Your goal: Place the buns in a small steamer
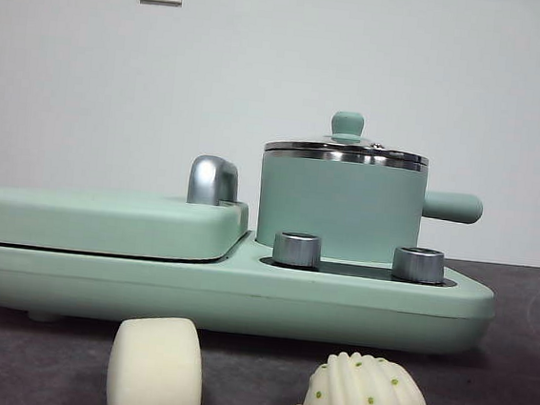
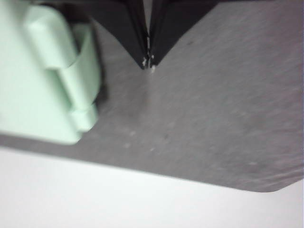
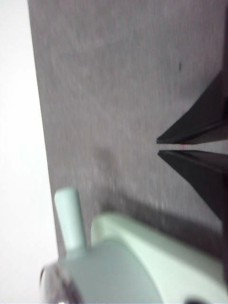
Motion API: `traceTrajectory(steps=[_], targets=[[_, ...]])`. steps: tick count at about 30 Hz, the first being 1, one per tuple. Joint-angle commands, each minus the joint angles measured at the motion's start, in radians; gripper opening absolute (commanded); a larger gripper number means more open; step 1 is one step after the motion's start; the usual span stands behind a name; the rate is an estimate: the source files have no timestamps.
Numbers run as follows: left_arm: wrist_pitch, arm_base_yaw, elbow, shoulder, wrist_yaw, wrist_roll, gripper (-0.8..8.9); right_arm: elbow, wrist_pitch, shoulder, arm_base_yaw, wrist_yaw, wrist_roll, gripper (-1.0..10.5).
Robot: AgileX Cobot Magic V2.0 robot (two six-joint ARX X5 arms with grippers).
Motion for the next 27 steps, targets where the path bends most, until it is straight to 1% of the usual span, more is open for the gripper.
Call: traceTrajectory(steps=[1,3,5,10,13,15,17,22,25,27], targets=[[0.012,-0.002,-0.01,0.003,0.064,-0.058,0.07,0.013,0.01,-0.002,0.003,-0.086,0.08,0.1],[-0.008,-0.012,0.009,0.013,0.072,-0.103,0.08,0.04,0.008,-0.002,0.008,-0.115,0.124,0.1],[-0.022,-0.026,0.031,0.027,0.076,-0.13,0.09,0.074,-0.003,-0.002,0.016,-0.115,0.158,0.1],[-0.025,-0.072,0.121,0.095,0.102,-0.155,0.09,0.192,-0.073,0.009,0.039,-0.124,0.175,0.1],[-0.037,-0.104,0.201,0.161,0.105,-0.155,0.09,0.288,-0.155,0.046,0.046,-0.137,0.177,0.1],[-0.071,-0.125,0.276,0.219,0.118,-0.151,0.09,0.359,-0.217,0.082,0.048,-0.177,0.176,0.1],[-0.109,-0.141,0.346,0.272,0.137,-0.142,0.09,0.423,-0.271,0.12,0.048,-0.219,0.166,0.1],[-0.22,-0.179,0.556,0.443,0.242,-0.086,0.09,0.583,-0.39,0.243,0.048,-0.337,0.111,0.1],[-0.29,-0.194,0.677,0.539,0.311,-0.042,0.09,0.666,-0.433,0.318,0.048,-0.412,0.054,0.1],[-0.339,-0.203,0.758,0.602,0.349,-0.016,0.09,0.725,-0.463,0.372,0.048,-0.486,0.002,0.1]])
